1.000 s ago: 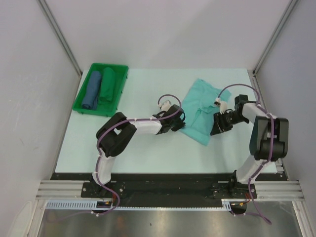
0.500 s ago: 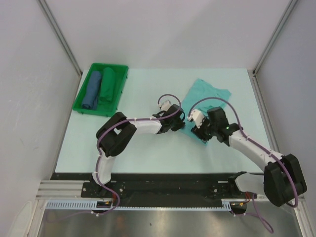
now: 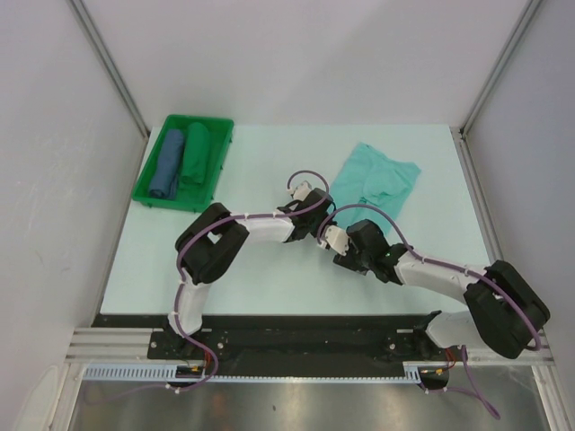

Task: Roll the t-shirts
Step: Roll the T-shirt to the center of the board.

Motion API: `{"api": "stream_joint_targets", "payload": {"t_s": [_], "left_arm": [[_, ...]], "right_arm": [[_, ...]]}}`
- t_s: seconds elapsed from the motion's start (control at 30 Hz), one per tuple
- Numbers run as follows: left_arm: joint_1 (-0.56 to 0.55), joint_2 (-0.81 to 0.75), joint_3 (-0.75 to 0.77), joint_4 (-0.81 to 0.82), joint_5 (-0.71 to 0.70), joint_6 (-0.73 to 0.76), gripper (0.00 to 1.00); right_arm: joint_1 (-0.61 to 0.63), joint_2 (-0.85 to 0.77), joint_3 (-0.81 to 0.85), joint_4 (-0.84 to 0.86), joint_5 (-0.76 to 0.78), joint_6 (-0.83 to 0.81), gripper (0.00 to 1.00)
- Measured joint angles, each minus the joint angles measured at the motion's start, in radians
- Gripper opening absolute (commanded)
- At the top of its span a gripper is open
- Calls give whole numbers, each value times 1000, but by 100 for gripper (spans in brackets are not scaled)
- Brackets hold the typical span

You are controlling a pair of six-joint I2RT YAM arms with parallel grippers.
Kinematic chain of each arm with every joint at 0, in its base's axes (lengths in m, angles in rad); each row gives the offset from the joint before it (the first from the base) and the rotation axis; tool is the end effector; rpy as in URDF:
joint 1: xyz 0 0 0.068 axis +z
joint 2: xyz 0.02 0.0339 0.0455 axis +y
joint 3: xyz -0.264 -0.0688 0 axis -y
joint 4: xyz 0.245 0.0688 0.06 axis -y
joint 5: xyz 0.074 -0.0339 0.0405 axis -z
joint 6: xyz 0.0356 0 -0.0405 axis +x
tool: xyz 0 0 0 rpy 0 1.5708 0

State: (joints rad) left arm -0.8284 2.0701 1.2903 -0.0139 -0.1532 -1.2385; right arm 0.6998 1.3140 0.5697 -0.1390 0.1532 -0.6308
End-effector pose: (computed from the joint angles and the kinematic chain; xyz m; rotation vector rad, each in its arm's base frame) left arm 0.3010 -0.3201 0.1378 -0.5876 2.4384 -0.7831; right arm 0.1895 0.1524 0.1626 -1.4567 1.9653 -0.1574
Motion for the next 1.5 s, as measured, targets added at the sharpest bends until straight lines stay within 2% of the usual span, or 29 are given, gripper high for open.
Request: {"api": "stream_joint_targets", "payload": {"t_s": [0.4, 0.7, 0.93, 1.13, 1.23, 1.5], "left_arm": [[3, 0, 0, 0, 6, 0, 14], [6, 0, 3, -5, 11, 0, 16], [9, 1, 11, -11, 11, 0, 24], [14, -2, 16, -7, 11, 6, 45], [19, -10, 16, -1, 10, 9, 51], [53, -103, -23, 2, -7, 37, 54]], "right_arm": [[-11, 56, 0, 69, 52, -18, 61], [-69, 65, 1, 79, 6, -38, 51], [-142, 66, 24, 13, -153, -61, 33], [-259, 106, 99, -101, -348, -82, 29], [-328, 150, 156, -169, -456, -97, 27], [-455, 294, 307, -340, -678, -146, 25]]}}
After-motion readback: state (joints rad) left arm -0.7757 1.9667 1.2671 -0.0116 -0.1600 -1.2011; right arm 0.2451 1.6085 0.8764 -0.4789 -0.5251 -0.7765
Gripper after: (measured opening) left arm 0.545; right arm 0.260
